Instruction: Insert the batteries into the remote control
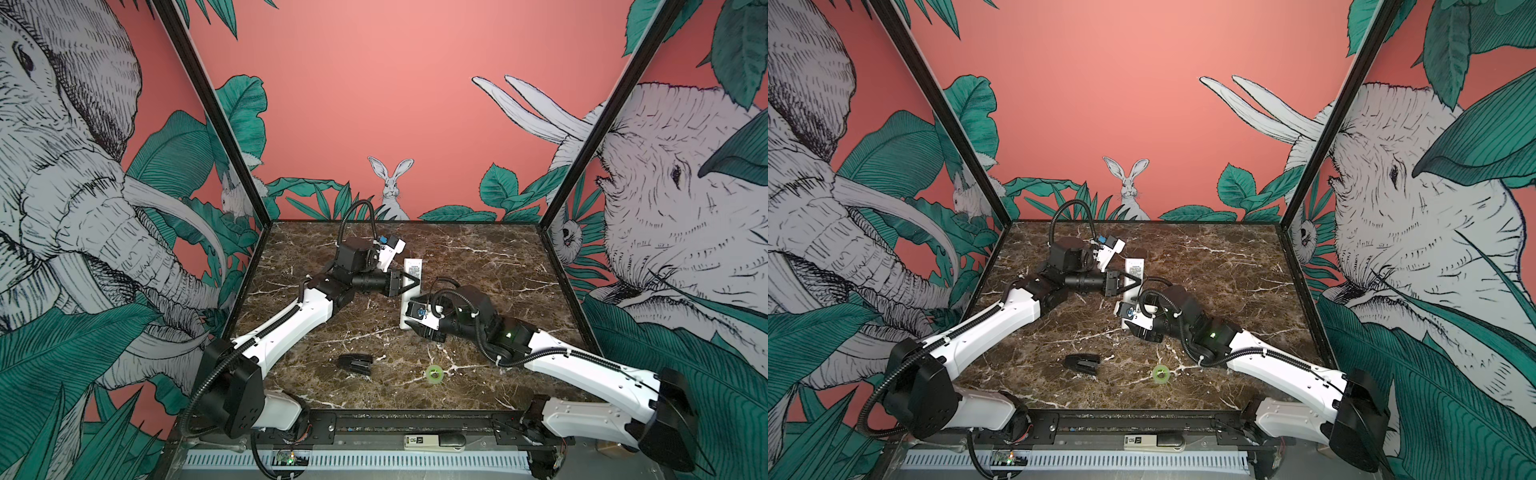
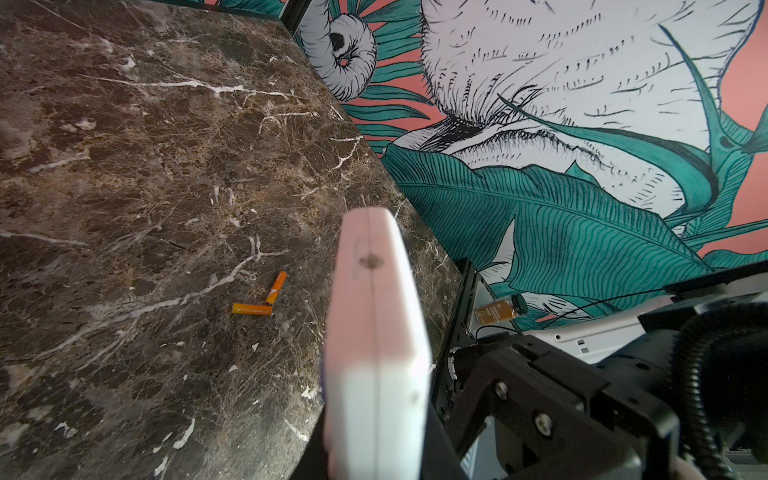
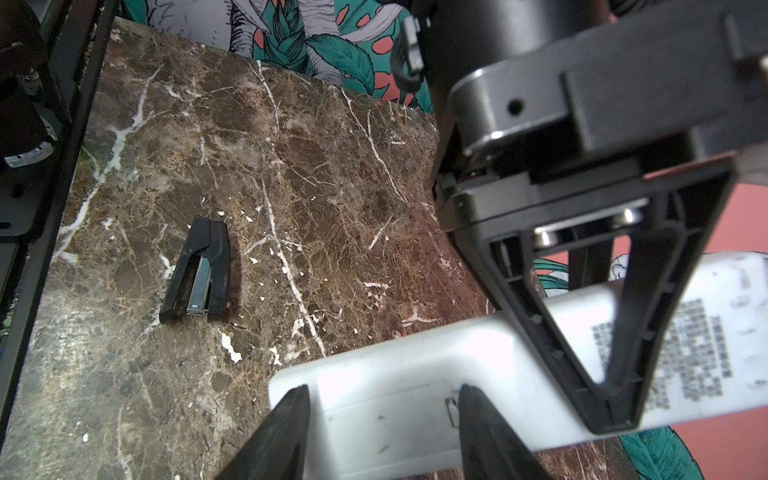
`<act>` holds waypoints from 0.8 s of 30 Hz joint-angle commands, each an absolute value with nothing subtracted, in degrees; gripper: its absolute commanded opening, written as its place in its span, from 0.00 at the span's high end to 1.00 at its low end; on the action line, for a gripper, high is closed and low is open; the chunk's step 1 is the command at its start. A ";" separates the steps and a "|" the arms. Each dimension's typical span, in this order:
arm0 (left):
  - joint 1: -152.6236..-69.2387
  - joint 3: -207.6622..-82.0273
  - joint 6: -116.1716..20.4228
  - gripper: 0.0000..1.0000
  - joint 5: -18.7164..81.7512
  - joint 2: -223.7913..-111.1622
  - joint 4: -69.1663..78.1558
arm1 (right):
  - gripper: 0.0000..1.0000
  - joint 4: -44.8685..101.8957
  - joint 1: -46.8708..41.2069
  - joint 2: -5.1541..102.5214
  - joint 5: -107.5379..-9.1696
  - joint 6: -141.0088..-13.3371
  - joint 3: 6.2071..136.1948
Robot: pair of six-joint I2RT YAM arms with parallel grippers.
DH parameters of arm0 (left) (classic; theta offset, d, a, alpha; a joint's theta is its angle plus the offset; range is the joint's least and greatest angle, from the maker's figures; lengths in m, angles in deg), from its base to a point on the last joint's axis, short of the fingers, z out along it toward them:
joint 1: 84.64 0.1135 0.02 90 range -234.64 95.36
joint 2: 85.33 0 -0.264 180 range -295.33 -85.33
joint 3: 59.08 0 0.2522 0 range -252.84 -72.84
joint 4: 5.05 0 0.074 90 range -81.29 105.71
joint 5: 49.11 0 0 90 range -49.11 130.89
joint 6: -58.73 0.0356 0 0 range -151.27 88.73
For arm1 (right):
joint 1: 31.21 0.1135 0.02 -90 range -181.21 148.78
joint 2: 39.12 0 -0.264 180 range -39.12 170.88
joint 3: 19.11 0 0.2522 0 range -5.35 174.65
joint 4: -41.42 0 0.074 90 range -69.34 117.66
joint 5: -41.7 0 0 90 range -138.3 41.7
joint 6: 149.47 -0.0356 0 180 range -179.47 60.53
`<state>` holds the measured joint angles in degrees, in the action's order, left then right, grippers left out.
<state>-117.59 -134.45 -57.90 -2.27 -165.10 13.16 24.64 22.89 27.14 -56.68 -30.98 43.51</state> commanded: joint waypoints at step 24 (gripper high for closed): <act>-116.72 -135.60 -54.51 1.00 0.39 -162.30 12.26 | 0.54 18.75 23.76 26.62 -61.33 -32.30 44.57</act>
